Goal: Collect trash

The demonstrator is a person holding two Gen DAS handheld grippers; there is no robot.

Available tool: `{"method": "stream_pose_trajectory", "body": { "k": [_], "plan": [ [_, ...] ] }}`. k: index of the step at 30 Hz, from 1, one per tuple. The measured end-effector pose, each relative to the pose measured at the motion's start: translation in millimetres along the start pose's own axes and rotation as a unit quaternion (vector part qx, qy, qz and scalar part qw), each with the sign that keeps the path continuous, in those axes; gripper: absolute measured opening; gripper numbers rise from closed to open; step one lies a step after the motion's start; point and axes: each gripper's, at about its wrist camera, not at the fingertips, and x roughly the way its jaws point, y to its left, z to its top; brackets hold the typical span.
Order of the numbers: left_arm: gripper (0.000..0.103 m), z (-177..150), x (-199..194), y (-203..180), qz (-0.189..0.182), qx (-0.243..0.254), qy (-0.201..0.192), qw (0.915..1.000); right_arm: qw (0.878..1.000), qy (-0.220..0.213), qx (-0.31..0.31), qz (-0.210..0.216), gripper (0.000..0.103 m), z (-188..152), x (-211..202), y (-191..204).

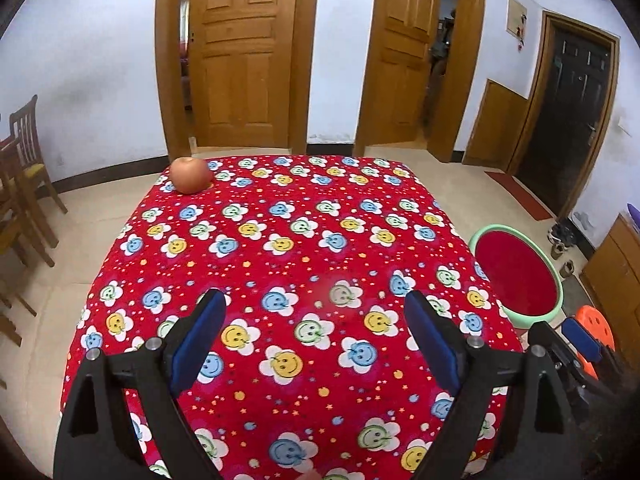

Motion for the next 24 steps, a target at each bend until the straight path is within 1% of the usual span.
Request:
{"method": "stream_pose_trajectory", "body": {
  "k": [15, 24],
  "plan": [
    [0.089, -5.6, 3.1, 7.2, 0.005, -0.012, 0.001, 0.9999, 1.0, 0.0, 0.007, -0.005, 0.084, 2.1, -1.2, -0.2],
    [0.089, -5.9, 3.3, 5.0, 0.003, -0.009, 0.002, 1.0, 1.0, 0.0, 0.009, -0.004, 0.084, 1.6, -1.2, -2.6]
  ]
}}
